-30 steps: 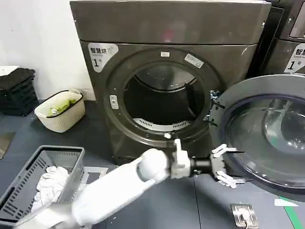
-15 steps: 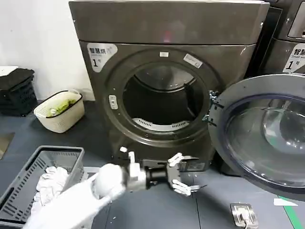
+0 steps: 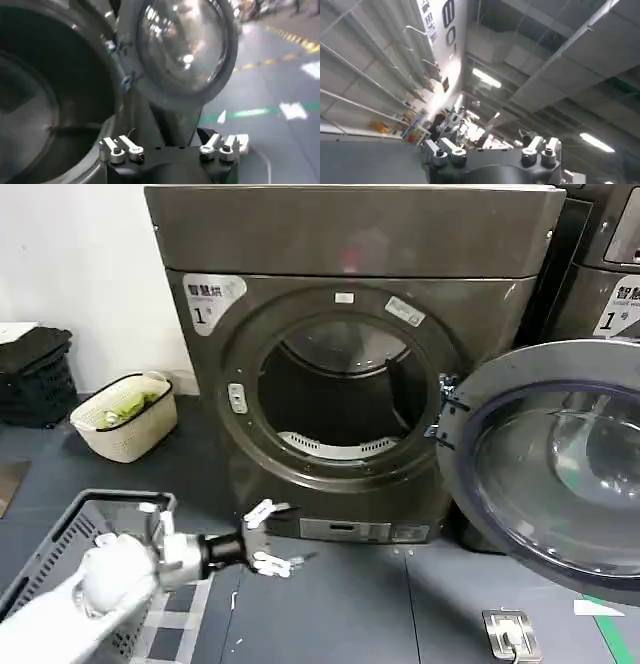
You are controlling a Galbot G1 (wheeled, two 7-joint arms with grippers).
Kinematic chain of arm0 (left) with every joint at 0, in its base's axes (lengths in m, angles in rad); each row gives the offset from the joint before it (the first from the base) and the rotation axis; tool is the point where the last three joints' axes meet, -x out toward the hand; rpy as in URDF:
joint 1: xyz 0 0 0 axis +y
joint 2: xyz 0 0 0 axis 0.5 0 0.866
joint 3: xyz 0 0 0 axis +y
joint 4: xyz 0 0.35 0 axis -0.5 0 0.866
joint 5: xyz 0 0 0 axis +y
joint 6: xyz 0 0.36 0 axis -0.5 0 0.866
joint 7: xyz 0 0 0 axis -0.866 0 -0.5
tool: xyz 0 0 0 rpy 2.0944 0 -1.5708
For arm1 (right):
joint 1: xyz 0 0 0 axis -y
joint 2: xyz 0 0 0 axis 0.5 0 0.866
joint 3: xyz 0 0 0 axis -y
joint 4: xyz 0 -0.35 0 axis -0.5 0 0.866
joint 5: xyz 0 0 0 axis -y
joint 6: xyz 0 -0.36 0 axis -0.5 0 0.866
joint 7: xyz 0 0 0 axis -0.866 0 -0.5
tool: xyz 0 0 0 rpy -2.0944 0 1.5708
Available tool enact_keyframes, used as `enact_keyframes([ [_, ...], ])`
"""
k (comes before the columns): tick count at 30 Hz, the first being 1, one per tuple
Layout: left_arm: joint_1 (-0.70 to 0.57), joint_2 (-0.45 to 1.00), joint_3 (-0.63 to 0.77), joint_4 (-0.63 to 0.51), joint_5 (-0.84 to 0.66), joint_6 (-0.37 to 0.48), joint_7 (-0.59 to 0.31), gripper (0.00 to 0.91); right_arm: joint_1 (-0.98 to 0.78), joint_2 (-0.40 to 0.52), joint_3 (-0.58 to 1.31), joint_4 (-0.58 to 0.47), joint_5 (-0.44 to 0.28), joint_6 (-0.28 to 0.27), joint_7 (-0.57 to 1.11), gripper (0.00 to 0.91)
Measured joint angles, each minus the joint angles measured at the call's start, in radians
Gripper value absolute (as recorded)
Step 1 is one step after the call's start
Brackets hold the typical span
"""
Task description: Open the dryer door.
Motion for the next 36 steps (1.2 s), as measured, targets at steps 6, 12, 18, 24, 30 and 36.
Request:
enact_keyframes([
  [6, 0.132, 0.102, -0.159, 0.034, 0.011, -0.030, 0.017, 0.907, 0.003, -0.034, 0.009, -0.031, -0.017, -0.003, -0.001, 0.907],
  [12, 0.247, 0.209, -0.303, 0.093, 0.068, -0.095, 0.035, 0.907, 0.006, -0.054, 0.020, -0.067, -0.019, 0.013, -0.007, 0.907],
  [18, 0.337, 0.295, -0.449, 0.176, 0.133, -0.175, 0.074, 0.907, 0.015, -0.058, 0.011, -0.105, -0.020, 0.034, -0.016, 0.907],
  [24, 0.363, 0.361, -0.546, 0.278, 0.298, -0.296, 0.102, 0.907, 0.029, -0.060, -0.008, -0.118, -0.025, 0.043, -0.018, 0.907],
  [30, 0.346, 0.409, -0.568, 0.364, 0.449, -0.401, 0.160, 0.907, 0.036, -0.051, -0.026, -0.117, -0.028, 0.053, -0.019, 0.907],
  [36, 0.316, 0.443, -0.568, 0.429, 0.557, -0.455, 0.182, 0.907, 0.036, -0.051, -0.030, -0.119, -0.029, 0.063, -0.021, 0.907],
])
